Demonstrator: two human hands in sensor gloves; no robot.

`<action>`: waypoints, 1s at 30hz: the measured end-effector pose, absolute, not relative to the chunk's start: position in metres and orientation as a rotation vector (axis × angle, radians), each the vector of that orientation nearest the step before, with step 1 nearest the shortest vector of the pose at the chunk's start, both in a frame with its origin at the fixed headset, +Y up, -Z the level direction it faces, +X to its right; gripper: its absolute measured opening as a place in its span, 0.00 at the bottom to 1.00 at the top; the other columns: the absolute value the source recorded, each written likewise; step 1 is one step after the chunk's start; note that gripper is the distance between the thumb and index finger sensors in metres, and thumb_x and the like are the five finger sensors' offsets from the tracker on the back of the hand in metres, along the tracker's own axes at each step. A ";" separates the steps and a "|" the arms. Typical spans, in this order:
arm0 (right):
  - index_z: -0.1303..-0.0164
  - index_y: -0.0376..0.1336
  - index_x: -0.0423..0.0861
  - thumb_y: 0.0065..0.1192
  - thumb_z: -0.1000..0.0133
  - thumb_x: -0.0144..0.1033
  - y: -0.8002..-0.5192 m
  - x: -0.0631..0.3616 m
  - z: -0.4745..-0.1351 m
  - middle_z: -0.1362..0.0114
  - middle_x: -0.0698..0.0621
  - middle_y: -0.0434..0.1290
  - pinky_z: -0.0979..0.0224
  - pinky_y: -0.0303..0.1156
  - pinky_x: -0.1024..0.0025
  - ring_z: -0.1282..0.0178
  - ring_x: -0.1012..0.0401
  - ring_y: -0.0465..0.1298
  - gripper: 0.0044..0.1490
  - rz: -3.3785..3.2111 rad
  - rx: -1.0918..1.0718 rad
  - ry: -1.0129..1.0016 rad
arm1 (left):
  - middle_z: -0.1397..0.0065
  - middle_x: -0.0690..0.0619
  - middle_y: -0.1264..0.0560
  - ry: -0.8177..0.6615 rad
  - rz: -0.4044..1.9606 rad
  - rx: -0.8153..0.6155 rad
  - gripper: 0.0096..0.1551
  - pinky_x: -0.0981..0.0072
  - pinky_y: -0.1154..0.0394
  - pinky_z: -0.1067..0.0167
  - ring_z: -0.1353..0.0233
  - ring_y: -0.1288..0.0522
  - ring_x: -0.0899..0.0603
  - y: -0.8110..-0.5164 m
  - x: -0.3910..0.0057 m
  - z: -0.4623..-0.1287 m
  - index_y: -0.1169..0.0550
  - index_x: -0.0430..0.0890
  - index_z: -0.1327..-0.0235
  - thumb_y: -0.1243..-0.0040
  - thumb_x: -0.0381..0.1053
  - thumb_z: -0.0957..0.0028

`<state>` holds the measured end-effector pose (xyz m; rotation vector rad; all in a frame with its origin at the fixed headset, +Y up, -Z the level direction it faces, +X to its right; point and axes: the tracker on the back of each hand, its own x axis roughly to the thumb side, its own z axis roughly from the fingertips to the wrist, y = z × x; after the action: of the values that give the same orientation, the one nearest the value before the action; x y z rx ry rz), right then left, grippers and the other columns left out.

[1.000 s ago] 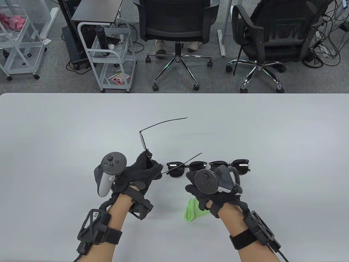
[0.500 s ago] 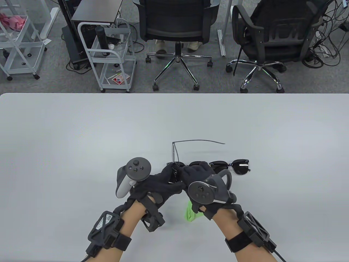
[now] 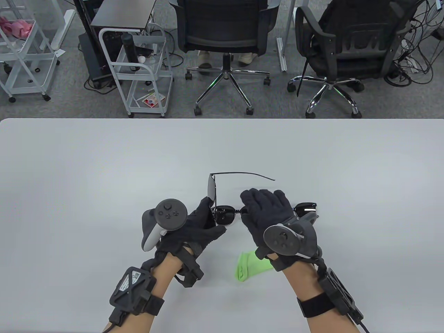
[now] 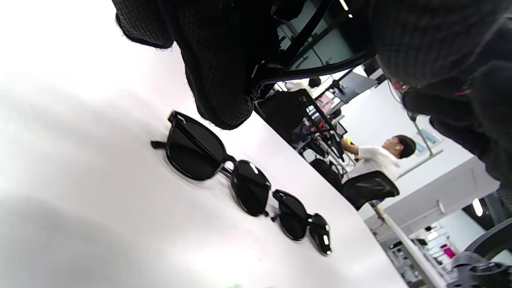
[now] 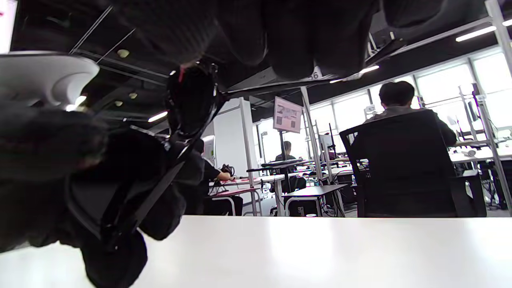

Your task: Dust sunglasses

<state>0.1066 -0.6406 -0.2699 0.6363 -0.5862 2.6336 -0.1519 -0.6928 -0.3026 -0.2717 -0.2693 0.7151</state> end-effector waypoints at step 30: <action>0.30 0.58 0.29 0.60 0.46 0.38 -0.668 0.084 -0.281 0.28 0.33 0.72 0.32 0.59 0.28 0.31 0.36 0.74 0.40 2.483 0.749 -0.095 | 0.26 0.57 0.29 -0.413 0.522 -0.270 0.58 0.45 0.34 0.25 0.33 0.15 0.49 -0.683 -0.139 -0.301 0.41 0.58 0.22 0.34 0.74 0.67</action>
<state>0.0839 -0.6676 -0.2810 0.7488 -0.0950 2.4829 -0.1390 -0.6834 -0.3005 -0.2701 -0.4134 0.5223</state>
